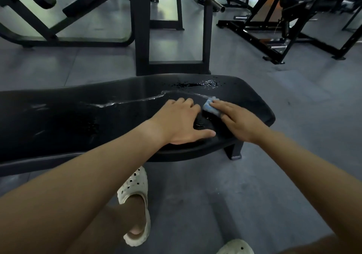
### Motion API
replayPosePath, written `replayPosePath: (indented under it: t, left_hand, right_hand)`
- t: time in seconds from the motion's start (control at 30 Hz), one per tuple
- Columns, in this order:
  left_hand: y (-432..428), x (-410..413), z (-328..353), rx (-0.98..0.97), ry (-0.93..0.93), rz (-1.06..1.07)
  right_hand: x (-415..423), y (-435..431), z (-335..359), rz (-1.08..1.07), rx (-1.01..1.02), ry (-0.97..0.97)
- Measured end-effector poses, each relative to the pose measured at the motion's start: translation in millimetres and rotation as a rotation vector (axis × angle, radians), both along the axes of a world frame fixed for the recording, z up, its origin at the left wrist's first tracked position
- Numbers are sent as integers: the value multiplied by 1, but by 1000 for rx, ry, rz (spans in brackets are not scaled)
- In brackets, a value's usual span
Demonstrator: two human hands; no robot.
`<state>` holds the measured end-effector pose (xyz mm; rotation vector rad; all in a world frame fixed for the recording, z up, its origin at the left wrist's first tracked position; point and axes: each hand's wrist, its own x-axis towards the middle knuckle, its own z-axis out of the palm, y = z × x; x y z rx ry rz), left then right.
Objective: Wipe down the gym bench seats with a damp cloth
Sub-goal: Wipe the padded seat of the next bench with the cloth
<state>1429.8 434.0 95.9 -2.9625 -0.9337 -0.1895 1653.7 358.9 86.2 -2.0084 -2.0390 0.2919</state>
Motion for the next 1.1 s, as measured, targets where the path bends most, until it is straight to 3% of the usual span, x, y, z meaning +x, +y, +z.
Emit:
replayPosePath:
  t: [0.23,0.33,0.6,0.7,0.9,1.0,1.1]
  left_hand:
    - [7,-11,-1,-57,103,-30]
    - [9,-12,-1,-84,93,-43]
    - [9,-7,4,-70,93,-50]
    - [8,-5,4,-69,106,-29]
    - [1,-7,-3,-47,81,-10]
    - [0,-7,-3,-50,85,-6]
    - [-3,-3,1,-28,94,14]
  right_hand:
    - [34,17,-3,-454,49,10]
    - [19,29,-5,-401,49,11]
    - [-31,30,-8,28,-4,-3]
    - [-10,29,-1,-44,11,33]
    - [36,22,2,-457,25,47]
    - [23,26,-3,-428,51,-4]
    - [-8,23,-6,-266,63,-52]
